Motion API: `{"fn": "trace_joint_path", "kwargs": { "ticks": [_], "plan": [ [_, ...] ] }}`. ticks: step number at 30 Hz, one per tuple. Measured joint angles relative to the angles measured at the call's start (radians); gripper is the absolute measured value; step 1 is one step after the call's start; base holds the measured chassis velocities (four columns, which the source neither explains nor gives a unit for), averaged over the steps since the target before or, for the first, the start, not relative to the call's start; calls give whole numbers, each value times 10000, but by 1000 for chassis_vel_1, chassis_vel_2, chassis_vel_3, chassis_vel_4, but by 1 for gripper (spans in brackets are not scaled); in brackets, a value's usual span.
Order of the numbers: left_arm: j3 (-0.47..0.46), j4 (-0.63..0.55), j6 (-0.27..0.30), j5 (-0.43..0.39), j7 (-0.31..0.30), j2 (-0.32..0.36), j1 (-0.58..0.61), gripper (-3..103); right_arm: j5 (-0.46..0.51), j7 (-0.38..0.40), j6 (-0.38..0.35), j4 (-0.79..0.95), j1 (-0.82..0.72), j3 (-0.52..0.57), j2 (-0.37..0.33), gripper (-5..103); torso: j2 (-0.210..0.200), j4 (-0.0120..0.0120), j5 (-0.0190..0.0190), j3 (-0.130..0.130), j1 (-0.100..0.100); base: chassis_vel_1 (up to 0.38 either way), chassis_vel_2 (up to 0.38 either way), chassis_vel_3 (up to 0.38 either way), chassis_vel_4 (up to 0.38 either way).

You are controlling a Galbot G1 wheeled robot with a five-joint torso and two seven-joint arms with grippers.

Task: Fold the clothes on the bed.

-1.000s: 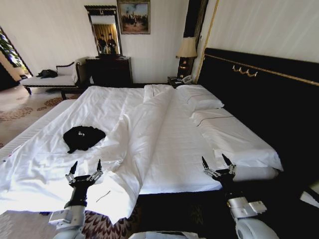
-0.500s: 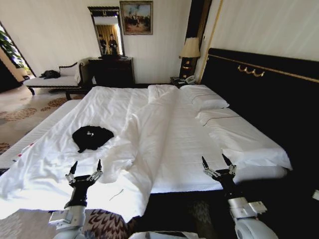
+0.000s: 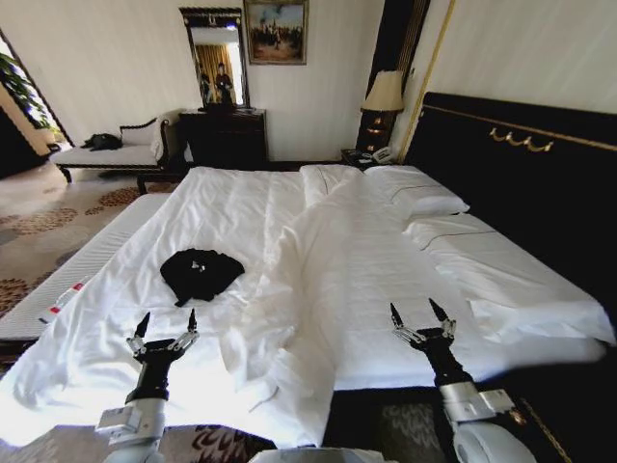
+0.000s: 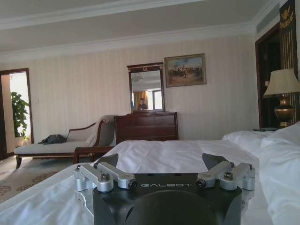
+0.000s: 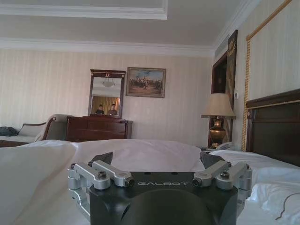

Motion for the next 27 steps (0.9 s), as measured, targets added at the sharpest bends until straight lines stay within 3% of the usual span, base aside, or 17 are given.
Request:
{"fn": "trace_joint_path", "kwargs": {
  "ticks": [27],
  "plan": [
    [-145, -88, 20, -82, -63, 1, 29, 100, 234, -361, 307, -91, 84, -130, -69, 100, 2, 0, -2, -2, -6, 6, 50, -5, -50]
  ]
}}
